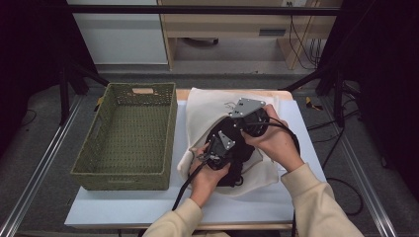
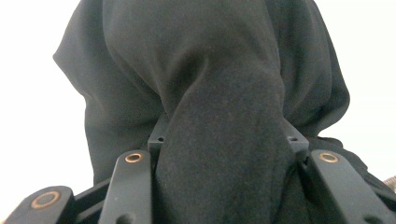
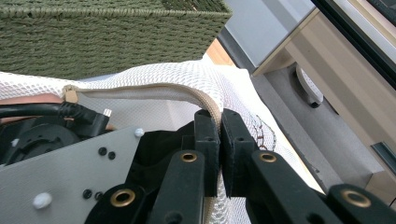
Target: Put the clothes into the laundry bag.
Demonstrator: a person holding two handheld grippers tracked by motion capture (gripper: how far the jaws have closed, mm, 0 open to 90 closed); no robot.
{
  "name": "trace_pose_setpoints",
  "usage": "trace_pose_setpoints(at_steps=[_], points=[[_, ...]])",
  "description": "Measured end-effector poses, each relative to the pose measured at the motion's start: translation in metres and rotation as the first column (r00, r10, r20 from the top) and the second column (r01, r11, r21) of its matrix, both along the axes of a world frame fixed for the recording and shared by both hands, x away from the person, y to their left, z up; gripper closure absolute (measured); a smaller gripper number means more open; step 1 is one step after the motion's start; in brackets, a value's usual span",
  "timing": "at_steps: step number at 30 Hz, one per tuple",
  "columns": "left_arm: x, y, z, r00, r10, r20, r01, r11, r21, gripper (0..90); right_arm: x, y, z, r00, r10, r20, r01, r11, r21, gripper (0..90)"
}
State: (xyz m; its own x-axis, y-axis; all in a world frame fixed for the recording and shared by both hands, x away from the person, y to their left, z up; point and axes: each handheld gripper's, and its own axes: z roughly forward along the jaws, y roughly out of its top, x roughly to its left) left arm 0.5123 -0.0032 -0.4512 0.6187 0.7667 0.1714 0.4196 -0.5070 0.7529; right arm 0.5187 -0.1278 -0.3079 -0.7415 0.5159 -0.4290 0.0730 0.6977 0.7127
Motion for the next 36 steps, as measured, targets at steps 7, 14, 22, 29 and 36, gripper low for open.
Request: trace_pose_setpoints(at_steps=[7, 14, 22, 29, 36], points=[[-0.001, 0.000, -0.003, 0.9996, 0.016, 0.023, -0.016, 0.9999, -0.001, 42.6, -0.001, -0.002, -0.001, 1.0000, -0.003, -0.007, 0.003, 1.0000, -0.004, 86.7], [-0.007, 0.006, 0.004, 0.9964, 0.009, 0.084, -0.007, 0.9997, -0.025, 26.6, 0.000, -0.002, -0.002, 0.9999, -0.012, -0.012, 0.012, 0.9999, 0.004, 85.9], [-0.031, 0.020, 0.025, 0.9903, -0.021, 0.137, 0.030, 0.9975, -0.064, 24.2, -0.001, 0.000, -0.005, 0.9998, -0.018, -0.011, 0.018, 0.9998, 0.013, 86.3], [-0.047, 0.034, 0.040, 0.9888, -0.046, 0.142, 0.063, 0.9906, -0.121, 21.1, -0.004, -0.002, -0.005, 0.9997, -0.023, -0.006, 0.023, 0.9997, 0.011, 86.3], [-0.066, 0.042, 0.046, 0.9878, -0.084, 0.131, 0.104, 0.9824, -0.155, 16.4, -0.008, -0.002, -0.011, 0.9996, -0.028, -0.009, 0.028, 0.9991, 0.031, 86.5]])
